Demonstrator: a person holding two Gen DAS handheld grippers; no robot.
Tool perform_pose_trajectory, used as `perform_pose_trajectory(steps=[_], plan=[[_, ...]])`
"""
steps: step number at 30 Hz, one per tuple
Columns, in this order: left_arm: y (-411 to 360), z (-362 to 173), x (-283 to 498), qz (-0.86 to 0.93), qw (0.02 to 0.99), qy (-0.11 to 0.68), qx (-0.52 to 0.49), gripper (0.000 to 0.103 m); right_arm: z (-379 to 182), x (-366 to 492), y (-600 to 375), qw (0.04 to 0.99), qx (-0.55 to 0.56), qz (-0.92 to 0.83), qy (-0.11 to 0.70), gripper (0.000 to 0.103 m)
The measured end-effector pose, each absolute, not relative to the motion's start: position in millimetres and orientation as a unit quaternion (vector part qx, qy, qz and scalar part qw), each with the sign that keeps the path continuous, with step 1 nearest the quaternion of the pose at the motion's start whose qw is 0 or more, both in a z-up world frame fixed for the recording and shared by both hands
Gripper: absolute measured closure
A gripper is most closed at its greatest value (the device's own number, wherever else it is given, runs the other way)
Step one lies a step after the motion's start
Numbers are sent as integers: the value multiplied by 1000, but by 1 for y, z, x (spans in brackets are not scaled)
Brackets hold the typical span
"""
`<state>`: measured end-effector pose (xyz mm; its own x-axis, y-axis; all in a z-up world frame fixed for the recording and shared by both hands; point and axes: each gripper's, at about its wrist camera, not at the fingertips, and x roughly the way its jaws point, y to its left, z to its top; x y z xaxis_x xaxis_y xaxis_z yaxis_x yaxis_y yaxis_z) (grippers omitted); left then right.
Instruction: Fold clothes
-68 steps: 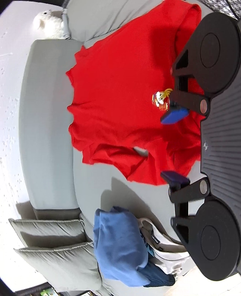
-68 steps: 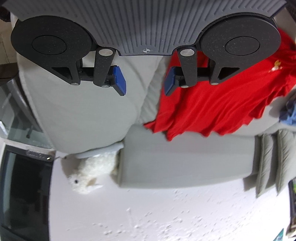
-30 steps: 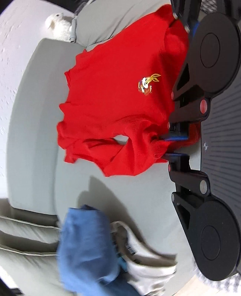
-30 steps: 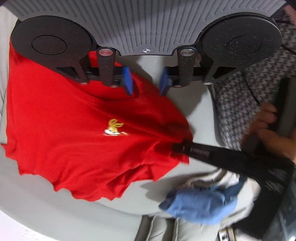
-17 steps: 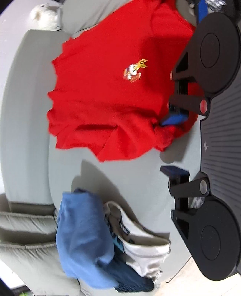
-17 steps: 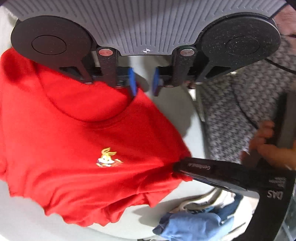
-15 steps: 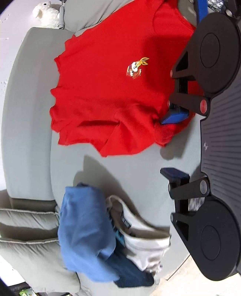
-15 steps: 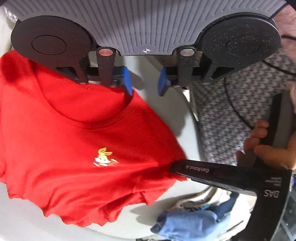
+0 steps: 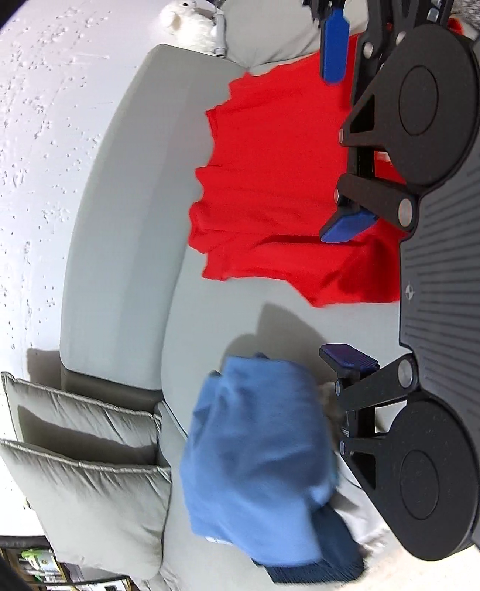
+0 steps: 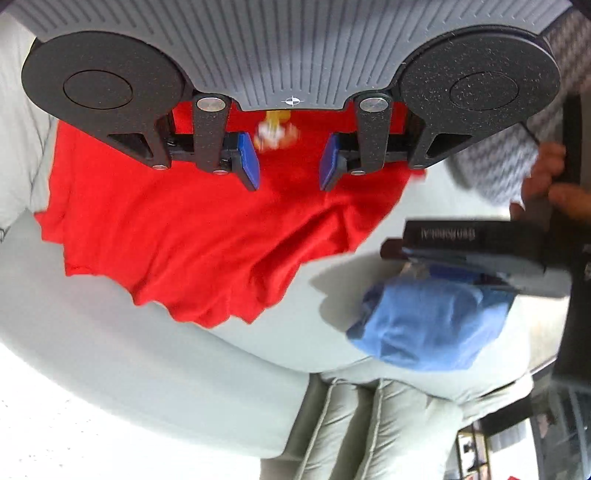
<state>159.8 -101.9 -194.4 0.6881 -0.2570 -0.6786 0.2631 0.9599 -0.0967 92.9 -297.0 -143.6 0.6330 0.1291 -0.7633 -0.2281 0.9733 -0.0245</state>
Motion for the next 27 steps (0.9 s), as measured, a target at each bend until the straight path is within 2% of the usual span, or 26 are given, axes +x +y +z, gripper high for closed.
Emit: perform_pose_trajectory(steps=[2,11,18,21,23,24,26,27], plan=[[-105,-195,183,-142,920,366,11,46,-148,114,-291,901,-55,94,419,61],[-108,-203,306,-122,916,382,14,50,-183,236,-264,900,-24,71,429,58],[-104,-225,380,-85,916,392,-10,49,-228,325,-257,896,-6,50,441,57],[-101,-234,391,-79,912,402,-14,49,-253,357,-255,892,8,41,450,45],[-99,-242,396,-81,908,410,-16,49,-269,370,-252,886,8,36,462,44],[-98,-245,396,-85,907,412,-14,49,-274,371,-253,883,4,29,468,44],[-97,-248,395,-90,906,414,-12,48,-285,374,-253,878,-4,14,479,62],[-96,-249,395,-93,905,415,-12,48,-291,375,-253,875,-7,6,484,67]])
